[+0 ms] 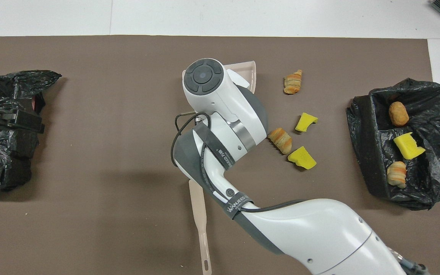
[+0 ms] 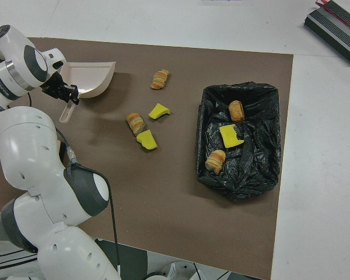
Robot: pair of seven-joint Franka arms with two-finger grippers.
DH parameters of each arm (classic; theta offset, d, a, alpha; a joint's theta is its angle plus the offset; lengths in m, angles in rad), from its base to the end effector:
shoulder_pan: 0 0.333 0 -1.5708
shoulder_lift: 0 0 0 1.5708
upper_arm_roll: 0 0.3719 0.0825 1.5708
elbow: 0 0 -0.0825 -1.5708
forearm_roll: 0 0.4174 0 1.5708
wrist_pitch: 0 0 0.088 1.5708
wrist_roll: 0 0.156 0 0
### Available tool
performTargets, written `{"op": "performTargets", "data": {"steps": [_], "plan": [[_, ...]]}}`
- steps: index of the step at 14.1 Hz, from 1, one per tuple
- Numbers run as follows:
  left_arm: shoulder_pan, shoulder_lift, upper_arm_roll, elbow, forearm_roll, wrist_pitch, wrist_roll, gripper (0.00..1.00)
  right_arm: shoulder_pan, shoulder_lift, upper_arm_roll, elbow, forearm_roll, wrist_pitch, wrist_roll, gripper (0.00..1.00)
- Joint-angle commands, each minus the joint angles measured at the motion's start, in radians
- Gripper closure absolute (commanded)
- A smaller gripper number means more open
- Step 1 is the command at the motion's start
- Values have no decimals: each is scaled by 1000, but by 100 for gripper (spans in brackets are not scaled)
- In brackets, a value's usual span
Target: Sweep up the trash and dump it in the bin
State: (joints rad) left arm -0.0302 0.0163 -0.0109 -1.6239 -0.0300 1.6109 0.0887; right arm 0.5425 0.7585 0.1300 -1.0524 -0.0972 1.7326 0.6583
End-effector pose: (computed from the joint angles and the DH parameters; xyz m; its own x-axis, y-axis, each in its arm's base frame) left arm 0.5934 -0.0289 0.5984 0.9914 -0.1282 -0.0265 -0.1273 -0.9913 0.0326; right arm 0.6661 0.4722 0.3674 0.9985 0.0000 -0.0546 0.0026 -0.9988 0.0488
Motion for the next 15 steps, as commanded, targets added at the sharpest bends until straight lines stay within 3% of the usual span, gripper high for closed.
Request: {"op": "performTargets", "data": {"steps": [1,6,8,9,11,12,15], "plan": [[9,1,-8,6,13,-11,8,0,22,38,8,46,44,25,75,100],[9,1,-8,7,15,-11,8,0,11,41,22,31,53,25,14,100],[9,1,-8,6,15,-11,8,0,-1,38,20,22,54,18,-83,85],[10,1,-8,7,13,-11,8,0,-4,35,20,11,53,19,-88,73],[9,1,-8,7,13,-11,8,0,-4,28,19,5,53,25,-86,65],[9,1,-8,7,13,-11,8,0,-4,28,20,3,59,25,-82,55],[9,1,-8,7,15,-11,8,0,-13,28,20,3,62,27,-74,46]]}}
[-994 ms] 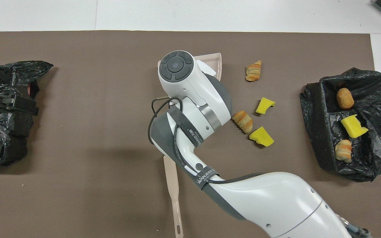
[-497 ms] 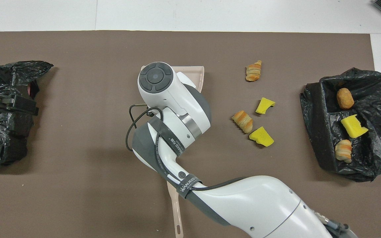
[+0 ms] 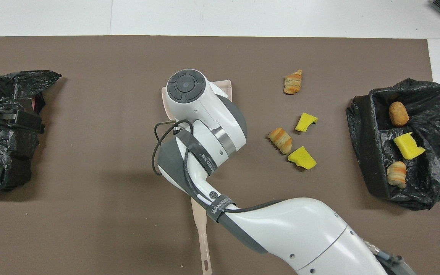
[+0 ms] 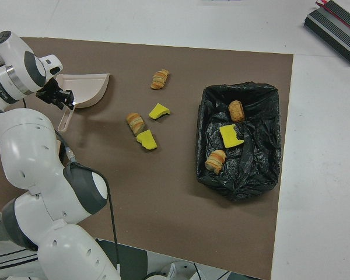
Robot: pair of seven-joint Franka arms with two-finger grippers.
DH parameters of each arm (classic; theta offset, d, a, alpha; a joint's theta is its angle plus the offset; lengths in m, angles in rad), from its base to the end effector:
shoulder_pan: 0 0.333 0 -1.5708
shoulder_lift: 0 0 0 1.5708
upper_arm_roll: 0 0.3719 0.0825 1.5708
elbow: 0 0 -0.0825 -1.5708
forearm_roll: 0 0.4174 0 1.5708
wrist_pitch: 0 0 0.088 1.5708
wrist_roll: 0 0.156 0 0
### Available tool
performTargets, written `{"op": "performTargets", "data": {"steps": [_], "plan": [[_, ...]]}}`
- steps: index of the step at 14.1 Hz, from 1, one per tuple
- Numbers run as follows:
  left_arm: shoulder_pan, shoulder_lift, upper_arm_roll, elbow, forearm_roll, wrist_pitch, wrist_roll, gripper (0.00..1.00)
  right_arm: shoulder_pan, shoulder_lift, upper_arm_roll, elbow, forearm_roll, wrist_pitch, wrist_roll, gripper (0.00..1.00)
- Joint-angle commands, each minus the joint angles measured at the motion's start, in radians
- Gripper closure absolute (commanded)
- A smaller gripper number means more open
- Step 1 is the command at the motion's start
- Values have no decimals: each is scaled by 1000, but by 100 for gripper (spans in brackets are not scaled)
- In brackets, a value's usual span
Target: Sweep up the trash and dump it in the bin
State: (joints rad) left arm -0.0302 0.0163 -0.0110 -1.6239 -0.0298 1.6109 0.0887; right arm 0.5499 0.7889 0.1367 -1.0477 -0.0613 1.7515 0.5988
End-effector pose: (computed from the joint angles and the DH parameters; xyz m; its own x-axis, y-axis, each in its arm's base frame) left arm 0.5934 -0.0290 0.5984 0.9914 -0.1283 -0.0265 -0.1274 -0.9913 0.0324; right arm 0.6611 0.4867 0.3468 0.9942 0.0642 -0.0866 0.0656 -0.9978 0.0136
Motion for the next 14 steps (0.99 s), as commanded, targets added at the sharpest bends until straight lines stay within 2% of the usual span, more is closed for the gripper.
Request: {"op": "performTargets", "data": {"steps": [1,3,5,8,11,13,14], "plan": [[9,1,-7,7,14,-11,8,0,-24,-10,15,-2,31,5,-14,43],[10,1,-7,7,14,-11,8,0,-54,-45,12,-5,73,-3,-14,21],[9,1,-7,7,13,-9,8,0,-50,-120,12,-66,72,-9,-8,0],[10,1,-7,7,13,-9,8,0,-45,-313,15,-251,83,-15,1,0],[7,1,-7,7,13,-9,11,0,-16,-500,17,-499,84,-10,3,0],[-7,-1,-17,6,11,-3,3,0,16,-577,23,-622,95,0,4,0],[-17,-1,-20,4,11,16,5,0,37,-605,23,-665,147,6,10,0]]}}
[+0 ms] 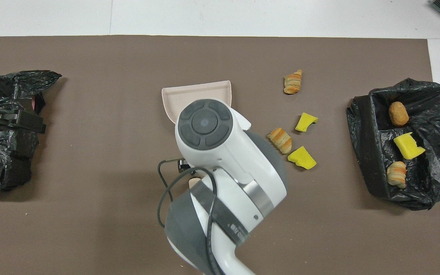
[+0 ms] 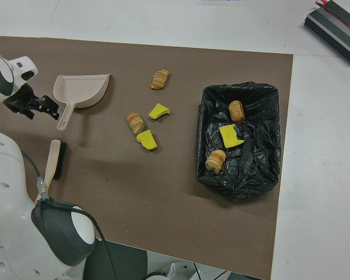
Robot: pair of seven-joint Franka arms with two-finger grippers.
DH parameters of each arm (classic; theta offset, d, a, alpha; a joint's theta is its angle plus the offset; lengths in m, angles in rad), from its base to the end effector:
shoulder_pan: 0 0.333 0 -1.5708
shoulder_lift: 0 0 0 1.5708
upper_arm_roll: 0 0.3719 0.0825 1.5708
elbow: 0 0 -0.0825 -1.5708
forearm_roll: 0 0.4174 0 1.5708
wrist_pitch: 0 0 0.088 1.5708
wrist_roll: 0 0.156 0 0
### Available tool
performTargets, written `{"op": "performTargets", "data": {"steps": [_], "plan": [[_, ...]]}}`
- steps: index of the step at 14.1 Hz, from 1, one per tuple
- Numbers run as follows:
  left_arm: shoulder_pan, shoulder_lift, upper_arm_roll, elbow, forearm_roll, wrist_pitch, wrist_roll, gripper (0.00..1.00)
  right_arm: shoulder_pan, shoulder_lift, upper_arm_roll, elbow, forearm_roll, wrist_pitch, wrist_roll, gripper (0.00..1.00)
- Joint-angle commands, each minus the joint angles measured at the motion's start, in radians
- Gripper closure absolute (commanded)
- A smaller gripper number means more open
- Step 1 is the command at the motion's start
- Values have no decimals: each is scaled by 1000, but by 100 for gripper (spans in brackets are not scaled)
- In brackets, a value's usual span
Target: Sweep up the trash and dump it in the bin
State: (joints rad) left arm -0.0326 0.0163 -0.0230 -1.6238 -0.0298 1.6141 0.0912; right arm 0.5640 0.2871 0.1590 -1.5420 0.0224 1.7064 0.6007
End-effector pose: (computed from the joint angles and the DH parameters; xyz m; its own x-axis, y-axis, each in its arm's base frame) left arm 0.5934 -0.0375 0.5987 0.9892 -0.1449 -0.0232 -0.1442 -0.9890 0.0323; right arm 0.5125 0.4421 0.4762 0.9844 0.1121 -0.1358 0.1148 -0.9933 0.0124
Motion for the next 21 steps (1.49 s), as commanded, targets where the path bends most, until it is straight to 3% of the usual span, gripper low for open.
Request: {"op": "performTargets", "data": {"steps": [1,5,7,12,16,18,20,21], "plan": [[-44,-1,-8,-2,11,47,-1,0,36,-136,1,-222,103,55,20,0],[-133,17,-9,-21,4,139,-142,0,99,-320,1,-583,207,306,31,0],[-200,48,-8,-33,1,194,-198,0,164,-310,1,-636,209,324,31,0],[-341,145,-8,-39,1,298,-420,0,209,-283,2,-714,215,429,40,0],[-444,235,-8,-53,2,388,-557,0,254,-226,2,-721,217,533,119,5],[-490,240,-9,-99,2,440,-600,0,255,-226,2,-719,217,530,125,21],[-535,241,-9,-174,1,513,-637,0,255,-226,1,-716,217,529,137,71],[-556,240,-9,-207,1,551,-659,0,257,-226,1,-716,212,532,172,90]]}}
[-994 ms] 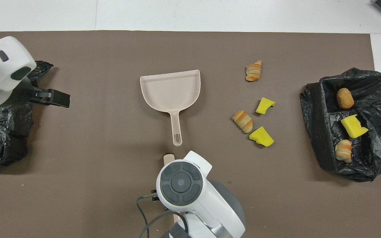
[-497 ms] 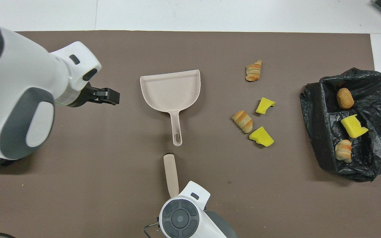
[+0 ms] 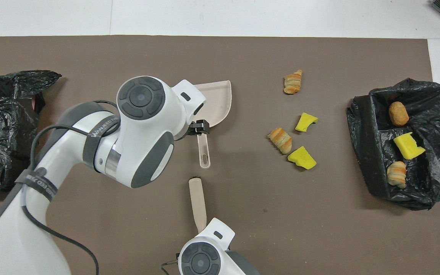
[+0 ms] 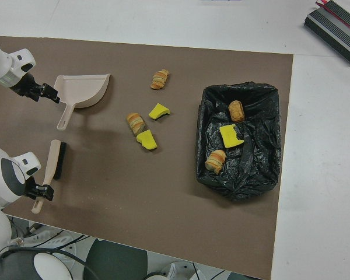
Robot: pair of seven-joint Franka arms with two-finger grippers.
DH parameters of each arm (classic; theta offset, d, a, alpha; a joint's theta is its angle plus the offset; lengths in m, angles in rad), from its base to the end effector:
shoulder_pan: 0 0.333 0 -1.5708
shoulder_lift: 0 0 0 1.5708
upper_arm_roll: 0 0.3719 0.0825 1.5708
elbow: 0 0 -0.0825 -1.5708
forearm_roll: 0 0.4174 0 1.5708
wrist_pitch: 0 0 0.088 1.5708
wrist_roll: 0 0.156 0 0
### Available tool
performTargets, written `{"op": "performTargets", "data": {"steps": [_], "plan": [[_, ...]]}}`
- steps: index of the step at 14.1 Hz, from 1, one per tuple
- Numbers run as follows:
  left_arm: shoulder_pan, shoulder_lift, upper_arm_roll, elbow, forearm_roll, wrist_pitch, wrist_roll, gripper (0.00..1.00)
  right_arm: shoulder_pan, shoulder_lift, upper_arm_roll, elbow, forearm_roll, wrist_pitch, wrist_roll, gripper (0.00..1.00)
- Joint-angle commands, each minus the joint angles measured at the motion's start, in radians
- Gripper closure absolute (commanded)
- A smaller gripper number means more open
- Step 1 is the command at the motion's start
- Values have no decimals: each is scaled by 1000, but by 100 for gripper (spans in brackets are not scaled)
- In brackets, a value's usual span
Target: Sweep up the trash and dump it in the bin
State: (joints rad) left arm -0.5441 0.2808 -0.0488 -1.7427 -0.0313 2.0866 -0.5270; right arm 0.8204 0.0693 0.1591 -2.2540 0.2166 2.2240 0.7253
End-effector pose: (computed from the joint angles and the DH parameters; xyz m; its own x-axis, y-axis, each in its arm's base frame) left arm 0.5731 -0.3868 0.4092 0.9983 -0.0478 0.0335 -0.0500 -0.9965 0.0677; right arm 0.2898 0.4588 0.3111 0.9741 0.1166 -0.1936 0.1084 -0.9927 -0.0525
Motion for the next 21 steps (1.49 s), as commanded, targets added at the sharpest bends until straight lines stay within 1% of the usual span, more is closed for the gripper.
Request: {"op": "performTargets", "data": {"steps": [1,3,4,5,7,8,9,11,12,13,14,16,17,18,19,20,21], "plan": [[-60,-19,17,-100,2,95,-74,0,2,-11,0,-4,4,19,83,100],[-80,-5,18,-118,2,145,-105,0,-1,-38,-3,-4,4,13,109,100],[-82,-3,17,-120,2,145,-122,0,-12,-64,-3,-6,4,5,117,100],[-88,6,17,-126,2,142,-134,0,-27,-94,-6,-10,4,-21,120,100],[-103,20,18,-129,2,150,-148,0,-88,-166,-4,-24,3,-119,106,100],[-103,20,18,-129,2,155,-165,15,-121,-205,-4,-45,3,-153,97,100],[-102,20,18,-129,2,152,-185,31,-135,-241,-6,-83,0,-159,82,100],[-102,20,18,-129,2,153,-199,72,-179,-308,-6,-153,-46,-170,80,100],[-96,20,18,-127,2,155,-194,99,-213,-345,-6,-179,-113,-205,80,100],[-93,23,18,-129,7,156,-174,100,-262,-361,-6,-182,-167,-246,77,100],[-89,31,23,-118,10,148,-139,100,-306,-371,-6,-182,-195,-272,65,100],[-65,29,27,-117,14,141,-41,100,-395,-370,-6,-182,-232,-277,28,100],[-45,15,29,-117,14,133,38,100,-459,-355,-6,-182,-252,-271,19,100],[-13,-6,29,-115,16,109,111,100,-550,-341,-4,-183,-267,-267,-27,100],[-2,-20,29,-113,16,71,195,100,-620,-326,-4,-183,-270,-267,-84,100],[6,-34,32,-104,16,35,293,100,-674,-316,-3,-183,-270,-264,-122,100],[30,-35,38,-98,16,11,376,100,-697,-312,-1,-183,-270,-262,-156,100]]}}
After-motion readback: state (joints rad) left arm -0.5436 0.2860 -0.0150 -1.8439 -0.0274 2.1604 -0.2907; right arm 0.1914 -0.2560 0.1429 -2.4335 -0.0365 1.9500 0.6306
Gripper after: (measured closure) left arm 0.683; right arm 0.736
